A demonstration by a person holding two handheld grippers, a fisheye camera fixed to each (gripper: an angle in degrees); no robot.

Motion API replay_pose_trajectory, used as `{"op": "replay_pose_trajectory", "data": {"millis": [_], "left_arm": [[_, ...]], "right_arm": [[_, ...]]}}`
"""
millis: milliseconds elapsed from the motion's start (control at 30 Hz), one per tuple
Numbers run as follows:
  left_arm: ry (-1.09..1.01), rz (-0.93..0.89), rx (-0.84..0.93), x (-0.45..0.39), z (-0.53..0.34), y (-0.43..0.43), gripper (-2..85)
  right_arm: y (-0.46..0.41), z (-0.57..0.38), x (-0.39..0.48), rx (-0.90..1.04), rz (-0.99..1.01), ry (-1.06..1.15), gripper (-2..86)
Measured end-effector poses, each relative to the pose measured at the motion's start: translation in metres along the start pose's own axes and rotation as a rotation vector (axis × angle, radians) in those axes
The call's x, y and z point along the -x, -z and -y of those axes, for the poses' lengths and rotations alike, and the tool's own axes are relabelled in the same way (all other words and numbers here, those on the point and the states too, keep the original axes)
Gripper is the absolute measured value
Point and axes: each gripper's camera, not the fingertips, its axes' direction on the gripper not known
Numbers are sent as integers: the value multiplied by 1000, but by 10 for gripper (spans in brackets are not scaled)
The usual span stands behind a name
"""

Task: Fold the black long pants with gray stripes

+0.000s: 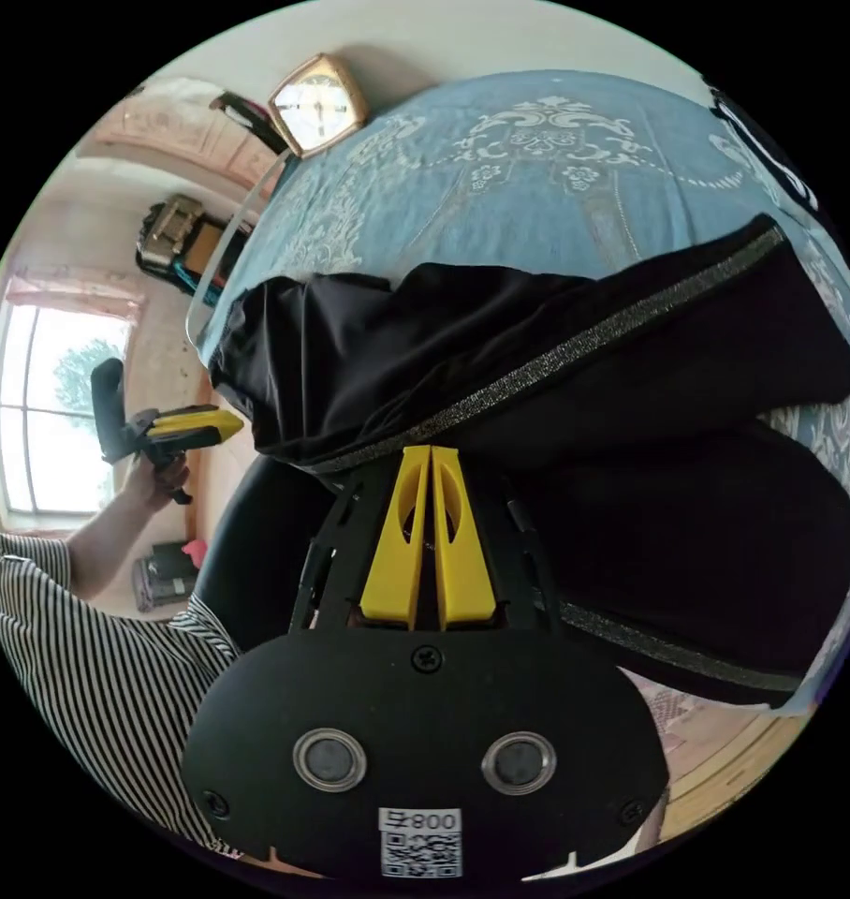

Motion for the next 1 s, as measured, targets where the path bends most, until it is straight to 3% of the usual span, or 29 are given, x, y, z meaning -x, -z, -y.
{"op": "replay_pose_trajectory", "data": {"millis": [233,400,700,1000], "left_arm": [[-163,-149,-18,-67,84,-81,30],[-249,-129,42,-106,135,-134,46],[-250,-62,102,-143,159,-204,32],[-261,-26,117,-172,173,-239,5]], "right_arm": [[81,1,-58,-145,-39,-59,17],[165,46,-152,-243,-166,-207,61],[215,108,-264,-164,-261,-394,82],[249,88,-301,-99,-382,-364,45]]}}
